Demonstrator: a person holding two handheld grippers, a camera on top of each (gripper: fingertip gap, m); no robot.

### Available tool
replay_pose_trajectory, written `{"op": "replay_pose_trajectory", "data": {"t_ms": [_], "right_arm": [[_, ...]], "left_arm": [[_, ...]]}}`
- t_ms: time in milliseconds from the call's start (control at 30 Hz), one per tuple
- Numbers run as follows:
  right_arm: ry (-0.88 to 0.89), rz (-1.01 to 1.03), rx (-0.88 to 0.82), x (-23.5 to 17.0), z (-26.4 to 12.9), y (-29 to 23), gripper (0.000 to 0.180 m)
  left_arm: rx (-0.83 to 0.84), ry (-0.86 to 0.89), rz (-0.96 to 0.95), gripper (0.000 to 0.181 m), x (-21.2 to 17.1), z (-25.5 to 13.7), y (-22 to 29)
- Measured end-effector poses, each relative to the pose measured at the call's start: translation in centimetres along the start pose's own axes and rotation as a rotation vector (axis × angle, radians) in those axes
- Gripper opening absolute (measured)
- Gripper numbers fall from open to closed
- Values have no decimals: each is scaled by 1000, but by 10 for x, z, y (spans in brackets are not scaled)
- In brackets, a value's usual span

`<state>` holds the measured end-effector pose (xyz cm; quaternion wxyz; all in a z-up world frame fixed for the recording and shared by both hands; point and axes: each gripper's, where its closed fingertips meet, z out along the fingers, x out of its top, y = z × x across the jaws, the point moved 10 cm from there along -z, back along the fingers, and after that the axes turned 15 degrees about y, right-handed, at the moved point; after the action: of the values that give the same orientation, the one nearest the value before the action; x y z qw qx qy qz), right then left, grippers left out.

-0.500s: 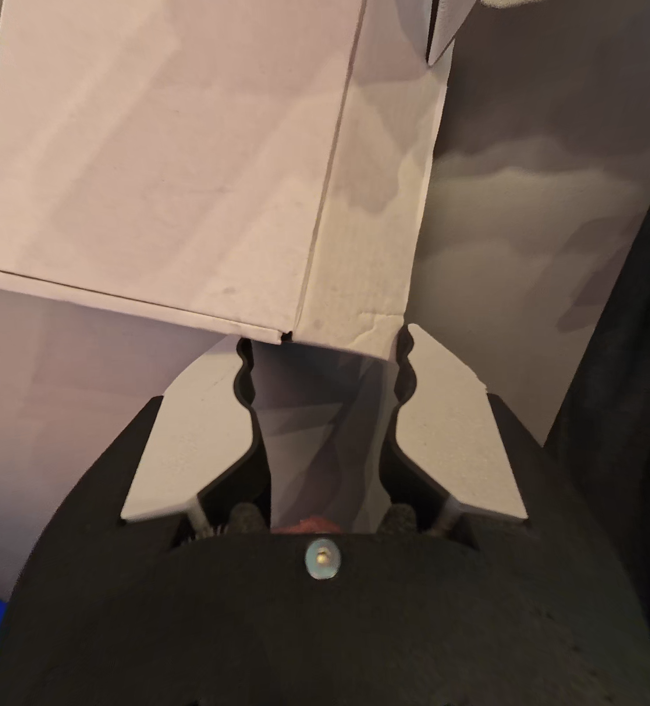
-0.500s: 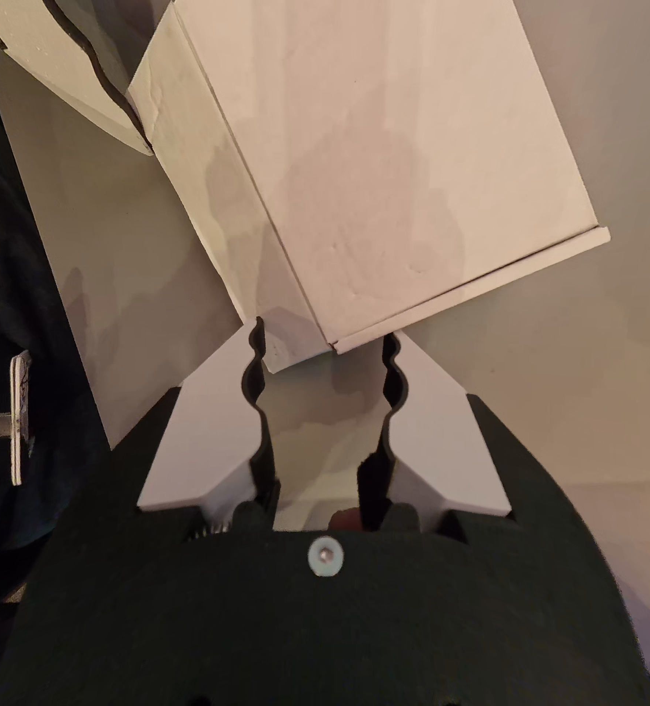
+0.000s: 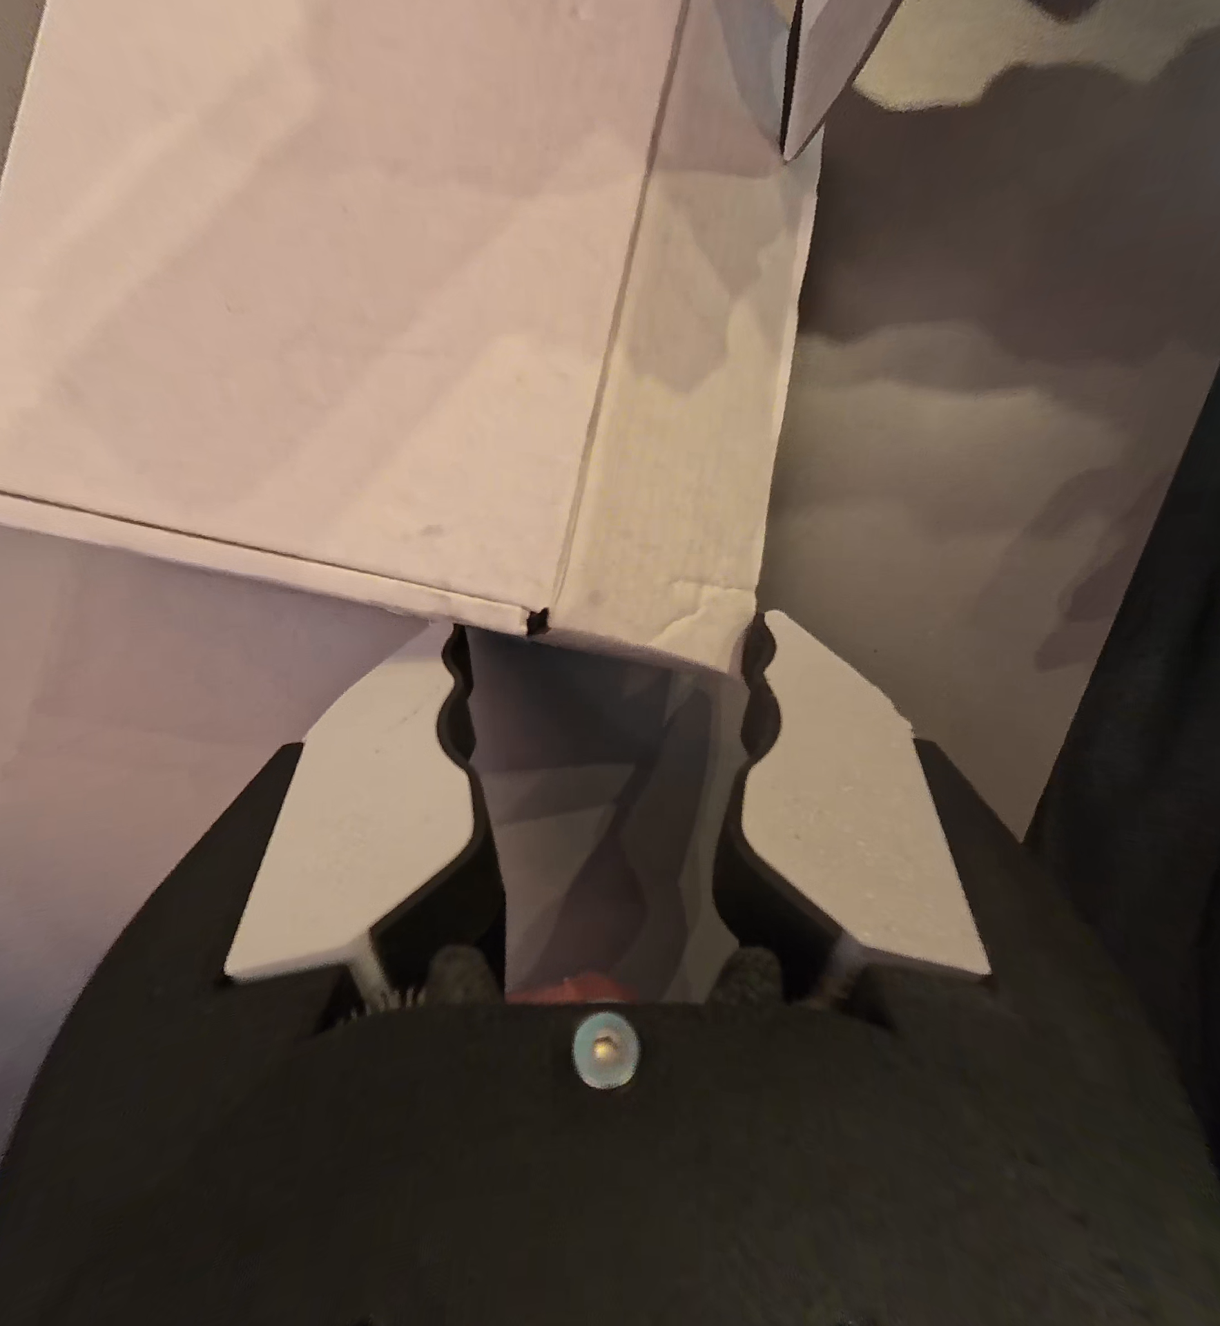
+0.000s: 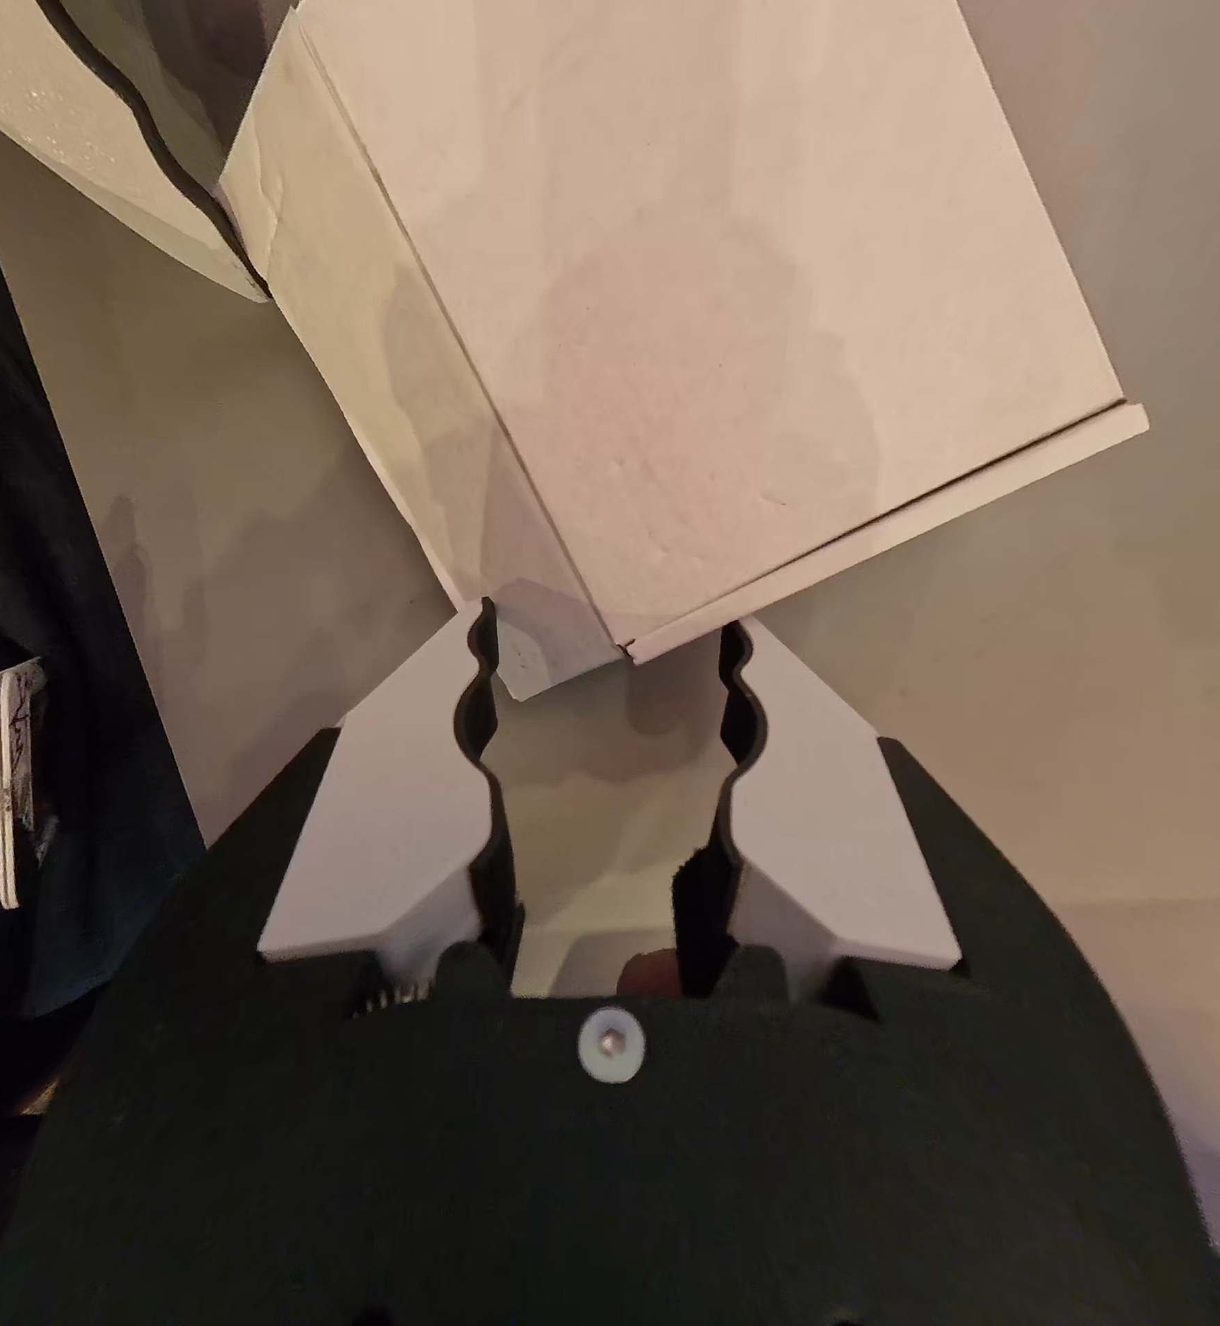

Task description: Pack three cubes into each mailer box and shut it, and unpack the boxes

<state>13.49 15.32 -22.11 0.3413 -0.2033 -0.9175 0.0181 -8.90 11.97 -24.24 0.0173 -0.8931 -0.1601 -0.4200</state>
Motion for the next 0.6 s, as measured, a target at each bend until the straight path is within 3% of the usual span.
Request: {"op": "replay_pose_trajectory", "data": {"t_ms": [333,500,533,600], "right_arm": [[-3,11,49,0,0,4,62],[-17,-4,74,0,-1,7,62],[-32,-15,83,-1,-1,7,61],[-59,-23,77,-1,-2,9,62]], "left_arm": [[-169,29,-45,70,-6,-8,-8],[-213,15,-97,61,-5,-7,-6],[-222,10,-97,48,-5,-6,-4],[-238,5,-81,47,-3,-2,2]]}}
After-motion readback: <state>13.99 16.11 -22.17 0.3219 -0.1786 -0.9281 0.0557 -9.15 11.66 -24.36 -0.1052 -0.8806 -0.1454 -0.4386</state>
